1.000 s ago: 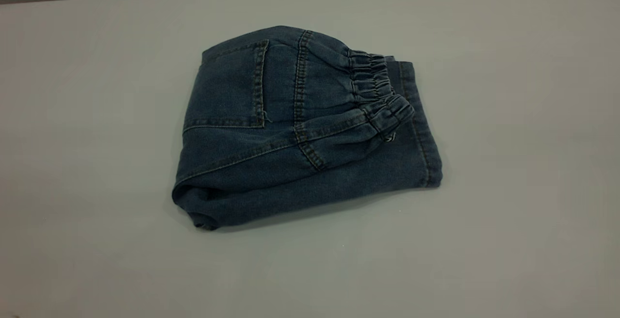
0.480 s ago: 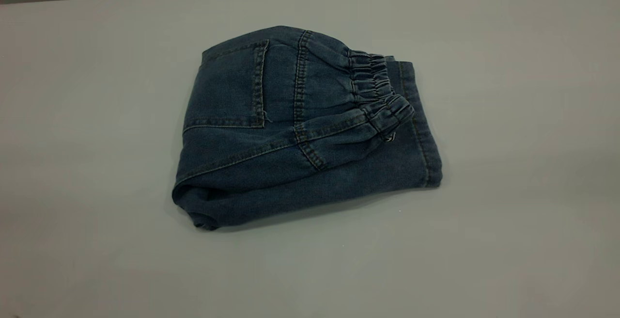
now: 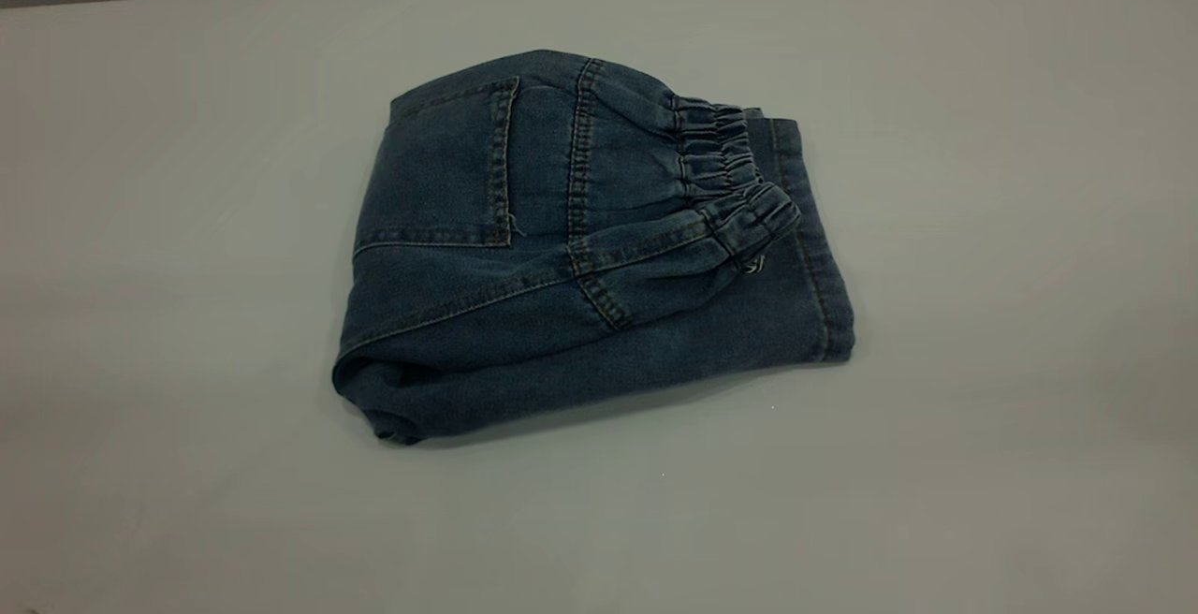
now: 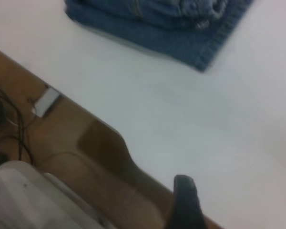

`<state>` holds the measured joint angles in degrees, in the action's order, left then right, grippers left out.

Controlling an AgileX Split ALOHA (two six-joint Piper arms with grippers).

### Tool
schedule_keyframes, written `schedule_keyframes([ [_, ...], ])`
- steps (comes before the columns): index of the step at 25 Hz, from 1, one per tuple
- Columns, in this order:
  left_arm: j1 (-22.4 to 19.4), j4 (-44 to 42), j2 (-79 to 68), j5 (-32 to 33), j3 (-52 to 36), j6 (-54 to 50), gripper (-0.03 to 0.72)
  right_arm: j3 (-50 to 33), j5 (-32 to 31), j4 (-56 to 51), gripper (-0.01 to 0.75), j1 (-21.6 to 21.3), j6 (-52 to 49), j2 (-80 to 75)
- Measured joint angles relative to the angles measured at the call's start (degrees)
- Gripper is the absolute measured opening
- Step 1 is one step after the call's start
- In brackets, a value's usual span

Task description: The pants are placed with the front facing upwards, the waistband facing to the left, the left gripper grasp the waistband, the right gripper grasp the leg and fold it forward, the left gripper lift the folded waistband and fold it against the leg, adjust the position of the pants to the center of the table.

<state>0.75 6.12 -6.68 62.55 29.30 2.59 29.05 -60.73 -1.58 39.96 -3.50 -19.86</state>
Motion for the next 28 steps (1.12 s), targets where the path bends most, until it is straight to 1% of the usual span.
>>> schedule_keyframes([
  [9, 0.0, 0.0, 0.0, 0.0, 0.0, -0.1, 0.561, 0.0, -0.2, 0.1, 0.444, 0.0, -0.1, 0.3],
  [11, 0.0, 0.0, 0.0, 0.0, 0.0, -0.1, 0.561, 0.0, -0.3, 0.0, 0.444, -1.2, -0.2, 1.1],
  [13, 0.0, 0.1, 0.0, 0.0, 0.0, -0.1, 0.561, 0.0, -0.3, -1.7, 0.444, -4.4, -0.2, 2.3],
  [15, 0.0, 0.1, 0.0, 0.0, 0.0, -0.1, 0.561, 0.0, -0.3, -3.0, 0.444, -9.1, -0.3, 4.0],
  [19, 0.0, 0.1, 0.0, 0.0, 0.0, -0.1, 0.561, 0.0, -0.3, -2.7, 0.444, -22.5, -0.3, 9.1],
  [21, 0.0, 0.1, 0.0, 0.0, 0.0, -0.1, 0.561, 0.0, -0.3, -2.7, 0.444, -28.0, -0.3, 12.5],
  [24, 0.0, 0.1, 0.0, 0.0, 0.0, -0.1, 0.561, 0.0, -0.3, -2.9, 0.444, -33.4, -0.3, 17.6],
  [26, 0.0, 0.1, 0.0, 0.0, 0.0, -0.1, 0.561, 0.0, -0.4, -2.9, 0.444, -35.7, -0.3, 19.6],
  [28, 0.0, 0.1, 0.0, 0.0, 0.0, -0.1, 0.561, 0.0, -0.4, -3.0, 0.444, -36.8, -0.3, 20.0],
])
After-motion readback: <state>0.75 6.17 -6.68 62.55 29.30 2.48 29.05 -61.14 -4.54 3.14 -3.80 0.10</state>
